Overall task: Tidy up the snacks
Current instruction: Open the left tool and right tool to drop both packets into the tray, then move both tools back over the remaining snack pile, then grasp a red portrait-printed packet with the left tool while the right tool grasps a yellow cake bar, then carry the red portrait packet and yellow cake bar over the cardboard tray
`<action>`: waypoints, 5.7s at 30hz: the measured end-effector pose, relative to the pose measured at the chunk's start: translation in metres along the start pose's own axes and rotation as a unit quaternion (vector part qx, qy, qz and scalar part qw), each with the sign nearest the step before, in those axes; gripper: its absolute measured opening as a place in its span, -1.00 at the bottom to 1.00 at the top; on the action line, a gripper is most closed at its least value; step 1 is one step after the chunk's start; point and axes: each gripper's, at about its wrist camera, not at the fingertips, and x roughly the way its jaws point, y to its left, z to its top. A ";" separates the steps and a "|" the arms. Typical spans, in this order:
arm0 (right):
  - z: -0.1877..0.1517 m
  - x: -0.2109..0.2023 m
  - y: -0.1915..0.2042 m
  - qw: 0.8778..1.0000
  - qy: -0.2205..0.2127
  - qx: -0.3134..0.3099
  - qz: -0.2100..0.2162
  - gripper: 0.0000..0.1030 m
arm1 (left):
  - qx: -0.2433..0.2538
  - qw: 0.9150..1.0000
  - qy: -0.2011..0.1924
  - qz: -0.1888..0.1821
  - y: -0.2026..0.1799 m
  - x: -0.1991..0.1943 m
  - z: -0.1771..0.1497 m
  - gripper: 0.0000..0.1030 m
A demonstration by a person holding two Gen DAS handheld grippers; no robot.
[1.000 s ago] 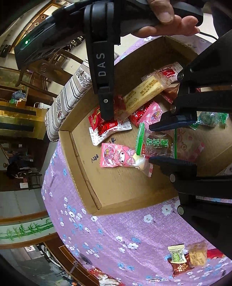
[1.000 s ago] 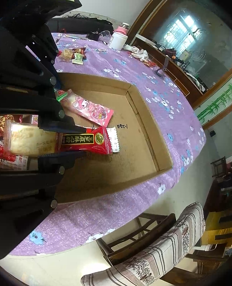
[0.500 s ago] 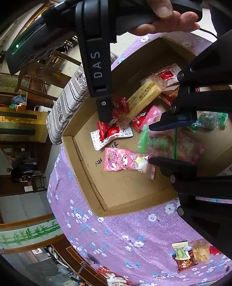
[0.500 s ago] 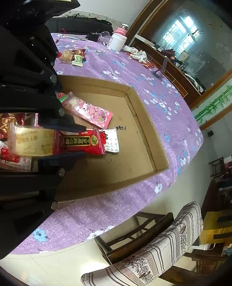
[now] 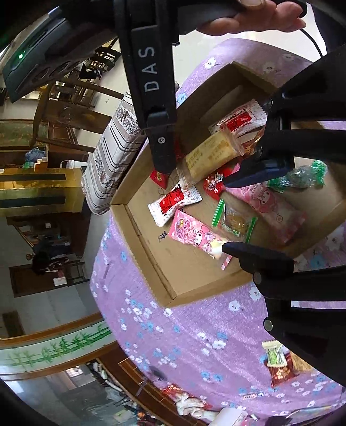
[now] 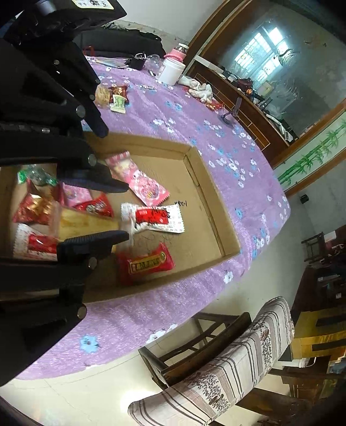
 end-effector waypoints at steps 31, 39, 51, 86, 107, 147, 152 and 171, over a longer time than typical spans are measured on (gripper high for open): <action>-0.082 0.032 0.141 0.994 0.070 -0.066 0.056 -0.36 | -0.146 0.988 -0.008 0.056 0.139 -0.094 -0.130 0.12; -0.109 0.040 0.154 0.992 0.093 -0.073 0.046 -0.35 | -0.254 0.966 0.017 0.038 0.210 -0.084 -0.175 0.26; -0.111 0.017 0.132 0.995 0.071 -0.059 0.021 -0.30 | -0.226 0.971 0.062 0.044 0.214 -0.019 -0.158 -0.06; -0.095 0.176 0.278 0.944 0.206 -0.242 0.087 -0.07 | -0.285 0.953 0.073 0.078 0.249 -0.089 -0.254 -0.56; -0.155 0.117 0.260 0.975 0.139 -0.168 0.039 -0.38 | -0.228 0.972 0.045 0.042 0.220 -0.082 -0.227 -0.56; -0.087 0.001 0.066 0.996 0.038 -0.050 0.064 -0.37 | -0.089 0.994 0.020 0.062 0.062 -0.055 -0.069 -0.57; -0.081 -0.005 0.038 0.999 0.025 -0.012 0.046 -0.37 | -0.078 0.997 0.023 0.018 0.048 -0.048 -0.050 -0.57; -0.082 0.007 0.000 0.999 0.049 0.018 -0.009 -0.37 | -0.037 0.994 0.077 -0.063 -0.011 0.007 -0.039 -0.57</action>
